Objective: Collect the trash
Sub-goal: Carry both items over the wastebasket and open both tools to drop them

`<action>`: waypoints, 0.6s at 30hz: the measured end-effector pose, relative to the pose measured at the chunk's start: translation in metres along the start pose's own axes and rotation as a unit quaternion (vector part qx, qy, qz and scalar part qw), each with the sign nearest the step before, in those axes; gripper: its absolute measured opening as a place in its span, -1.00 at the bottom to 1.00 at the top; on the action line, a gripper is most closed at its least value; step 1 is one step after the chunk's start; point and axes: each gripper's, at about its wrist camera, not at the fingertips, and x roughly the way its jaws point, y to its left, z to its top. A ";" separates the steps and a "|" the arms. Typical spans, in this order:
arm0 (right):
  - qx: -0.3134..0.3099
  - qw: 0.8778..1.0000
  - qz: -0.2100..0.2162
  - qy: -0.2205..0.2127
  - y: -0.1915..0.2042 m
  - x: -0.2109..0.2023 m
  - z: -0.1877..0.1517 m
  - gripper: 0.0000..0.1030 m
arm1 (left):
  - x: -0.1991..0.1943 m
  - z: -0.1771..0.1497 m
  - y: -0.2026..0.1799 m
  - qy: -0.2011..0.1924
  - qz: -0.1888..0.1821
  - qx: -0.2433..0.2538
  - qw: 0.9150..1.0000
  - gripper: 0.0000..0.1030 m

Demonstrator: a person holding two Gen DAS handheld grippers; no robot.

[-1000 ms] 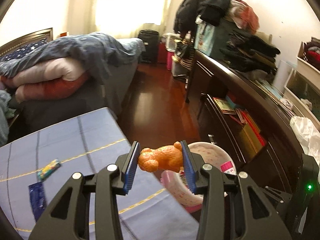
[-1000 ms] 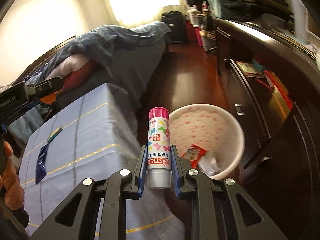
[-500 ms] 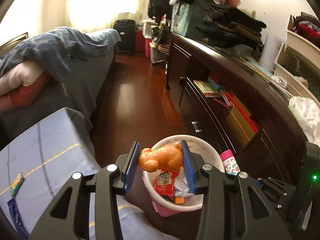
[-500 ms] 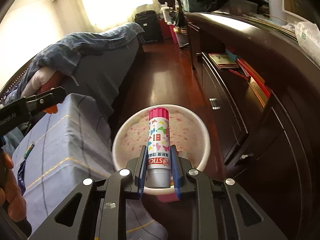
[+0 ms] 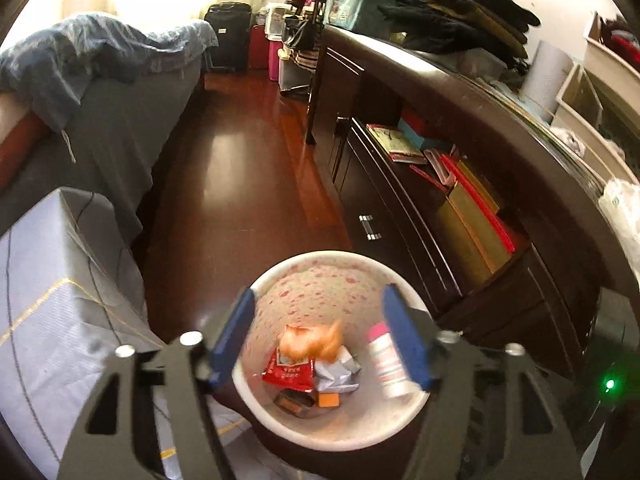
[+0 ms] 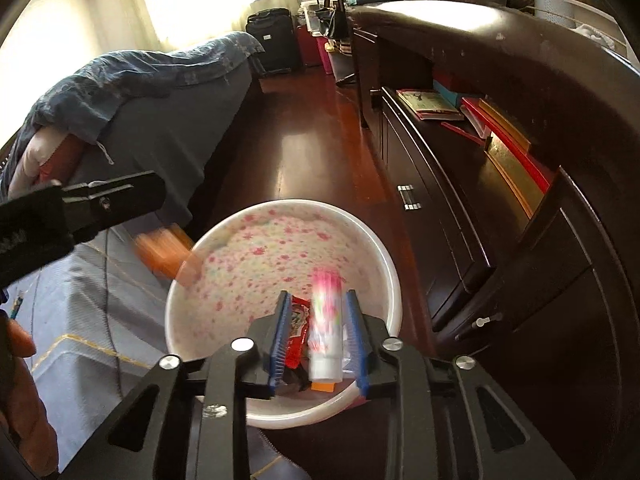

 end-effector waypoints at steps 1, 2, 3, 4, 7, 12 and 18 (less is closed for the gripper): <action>0.000 1.000 -0.002 -0.001 -0.001 0.001 -0.001 -0.25 | 0.002 0.000 0.002 -0.001 -0.002 -0.004 1.000 0.42; 0.000 1.000 -0.005 -0.003 -0.001 0.002 -0.002 -0.20 | 0.004 0.000 0.002 -0.001 -0.003 -0.006 1.000 0.47; 0.001 1.000 -0.007 -0.003 -0.001 0.003 -0.002 -0.18 | 0.005 0.000 0.004 -0.001 -0.004 -0.008 1.000 0.47; 0.001 1.000 -0.007 -0.001 -0.001 0.003 -0.003 -0.18 | 0.005 -0.001 0.005 -0.001 -0.004 -0.010 1.000 0.48; 0.002 1.000 -0.006 0.003 0.000 0.003 -0.004 -0.18 | 0.002 0.000 0.006 -0.004 -0.002 -0.011 1.000 0.48; -0.004 1.000 0.000 0.003 0.009 -0.007 -0.005 -0.04 | -0.015 -0.001 0.010 -0.015 0.011 -0.004 1.000 0.53; -0.020 1.000 0.022 -0.002 0.030 -0.028 -0.007 0.10 | -0.051 -0.009 0.027 -0.027 0.083 0.004 0.996 0.62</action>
